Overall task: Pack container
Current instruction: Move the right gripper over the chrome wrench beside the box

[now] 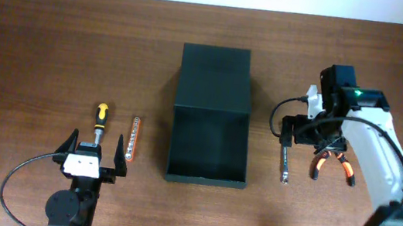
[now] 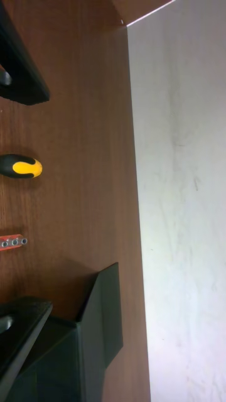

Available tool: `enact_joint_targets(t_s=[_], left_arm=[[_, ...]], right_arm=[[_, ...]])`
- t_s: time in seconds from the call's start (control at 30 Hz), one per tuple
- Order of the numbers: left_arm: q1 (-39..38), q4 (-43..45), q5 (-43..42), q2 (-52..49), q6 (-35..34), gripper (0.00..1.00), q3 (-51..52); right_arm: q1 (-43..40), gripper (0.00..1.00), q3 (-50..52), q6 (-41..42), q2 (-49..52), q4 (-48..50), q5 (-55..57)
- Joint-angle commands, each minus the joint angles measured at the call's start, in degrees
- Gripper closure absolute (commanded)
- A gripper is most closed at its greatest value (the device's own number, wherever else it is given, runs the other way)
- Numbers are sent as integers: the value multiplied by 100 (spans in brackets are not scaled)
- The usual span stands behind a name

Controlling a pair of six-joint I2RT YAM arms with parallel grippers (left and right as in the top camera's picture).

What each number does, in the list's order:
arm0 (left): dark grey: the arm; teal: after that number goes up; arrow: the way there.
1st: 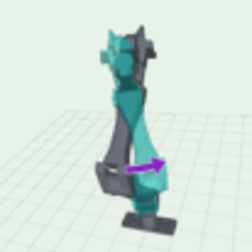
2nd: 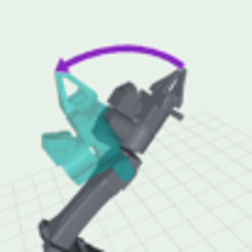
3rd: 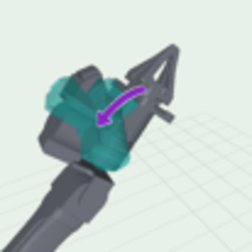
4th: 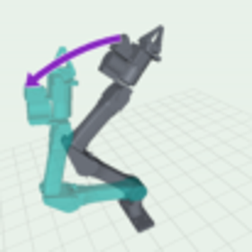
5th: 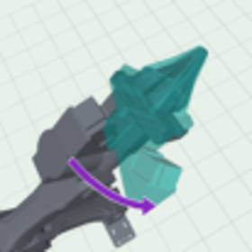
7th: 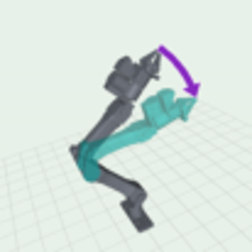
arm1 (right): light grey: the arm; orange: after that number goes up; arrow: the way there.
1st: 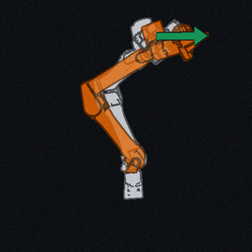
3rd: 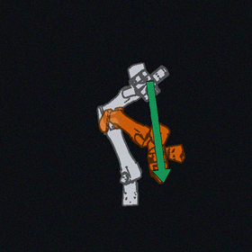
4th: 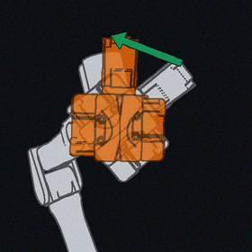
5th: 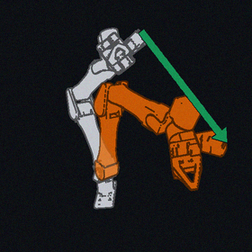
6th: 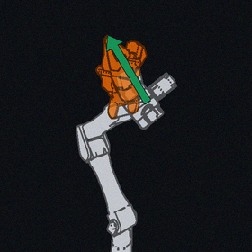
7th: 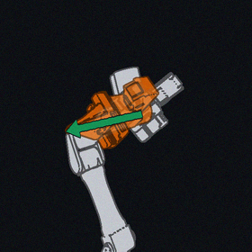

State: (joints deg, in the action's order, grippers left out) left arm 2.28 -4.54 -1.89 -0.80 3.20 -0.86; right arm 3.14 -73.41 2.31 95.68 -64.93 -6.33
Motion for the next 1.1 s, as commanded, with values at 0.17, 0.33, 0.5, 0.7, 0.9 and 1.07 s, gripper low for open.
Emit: enact_joint_targets(t_s=[0.17,0.33,0.5,0.7,0.9,1.07], left_arm=[[24,-9,22,46,-15,1,33],[24,-9,22,46,-15,1,33],[24,-9,22,46,-15,1,33],[24,-9,22,46,-15,1,33],[24,-9,22,46,-15,1,33],[24,-9,22,46,-15,1,33]], right_arm=[[-15,1,-114,114,382,173,-50],[-17,1,-109,466,376,319,120],[-15,1,-105,380,232,63,122],[46,1,127,262,-166,33,94],[286,1,966,262,-334,1290,315],[284,1,1207,262,-332,1700,295]])
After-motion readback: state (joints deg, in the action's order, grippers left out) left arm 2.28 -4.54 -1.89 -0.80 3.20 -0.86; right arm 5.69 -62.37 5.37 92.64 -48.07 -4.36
